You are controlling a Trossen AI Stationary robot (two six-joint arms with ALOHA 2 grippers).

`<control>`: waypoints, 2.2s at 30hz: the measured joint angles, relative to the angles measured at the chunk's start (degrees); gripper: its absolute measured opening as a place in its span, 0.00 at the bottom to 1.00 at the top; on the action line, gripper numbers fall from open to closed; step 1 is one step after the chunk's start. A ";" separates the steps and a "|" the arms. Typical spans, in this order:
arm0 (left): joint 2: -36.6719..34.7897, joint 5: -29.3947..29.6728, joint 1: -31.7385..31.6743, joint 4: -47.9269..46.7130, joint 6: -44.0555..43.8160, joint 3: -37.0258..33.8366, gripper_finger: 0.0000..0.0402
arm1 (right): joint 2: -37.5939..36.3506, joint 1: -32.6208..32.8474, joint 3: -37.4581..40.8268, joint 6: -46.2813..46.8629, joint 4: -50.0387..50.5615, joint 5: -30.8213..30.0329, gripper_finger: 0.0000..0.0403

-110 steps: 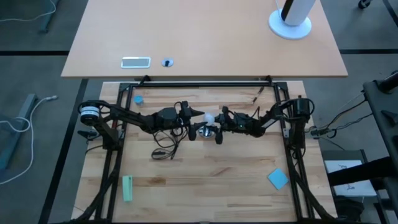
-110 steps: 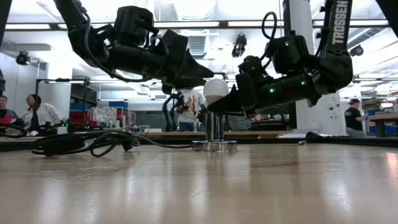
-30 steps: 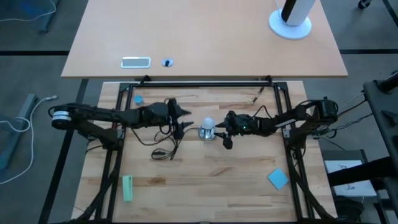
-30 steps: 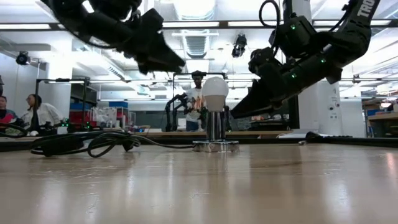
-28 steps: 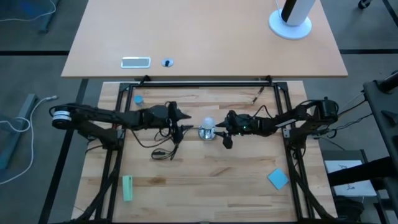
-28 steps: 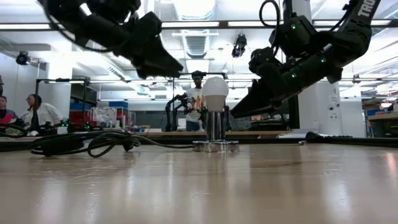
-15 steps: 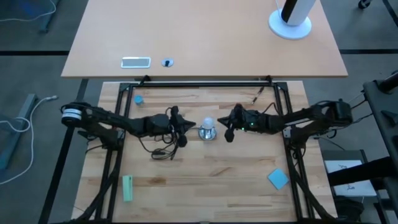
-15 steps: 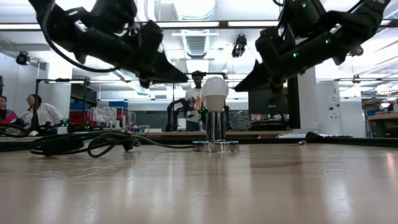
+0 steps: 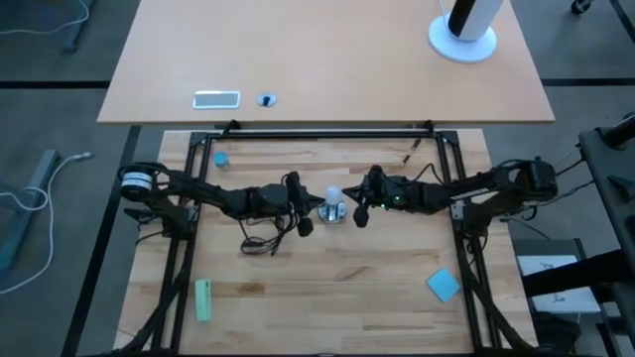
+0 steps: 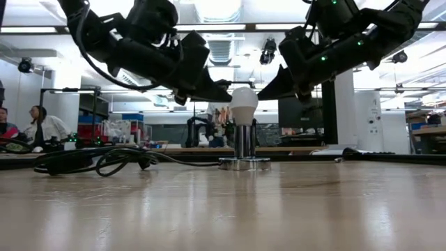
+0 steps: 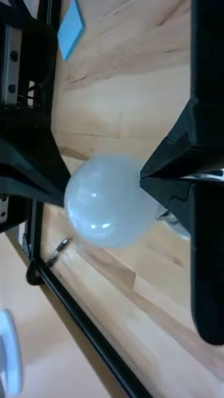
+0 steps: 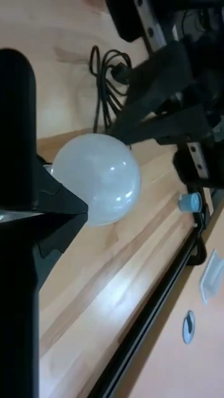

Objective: Screw lightbulb
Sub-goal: Insert the white lightbulb into the metal lamp

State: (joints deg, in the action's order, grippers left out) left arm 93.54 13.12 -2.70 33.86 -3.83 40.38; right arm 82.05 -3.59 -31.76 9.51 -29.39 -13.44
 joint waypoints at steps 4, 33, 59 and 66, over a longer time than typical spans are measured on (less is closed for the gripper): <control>-0.15 1.69 0.02 -0.54 -0.40 -0.42 0.00 | 0.19 0.47 -0.36 0.49 0.19 0.15 0.00; -6.59 -0.94 0.30 -7.49 1.51 0.44 0.00 | -0.58 2.84 -3.61 0.33 8.97 -6.64 0.00; -8.97 -0.61 0.07 -12.06 3.16 0.31 0.00 | -0.53 3.36 -4.49 3.47 13.15 -7.62 0.00; -8.11 -0.64 1.06 -11.79 4.17 0.16 0.00 | -0.53 3.34 -4.49 2.88 12.73 -7.66 0.00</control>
State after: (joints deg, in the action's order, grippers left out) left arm 85.44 12.49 -1.64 22.07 0.34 40.54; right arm 81.52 -0.25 -36.25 12.39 -16.66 -21.10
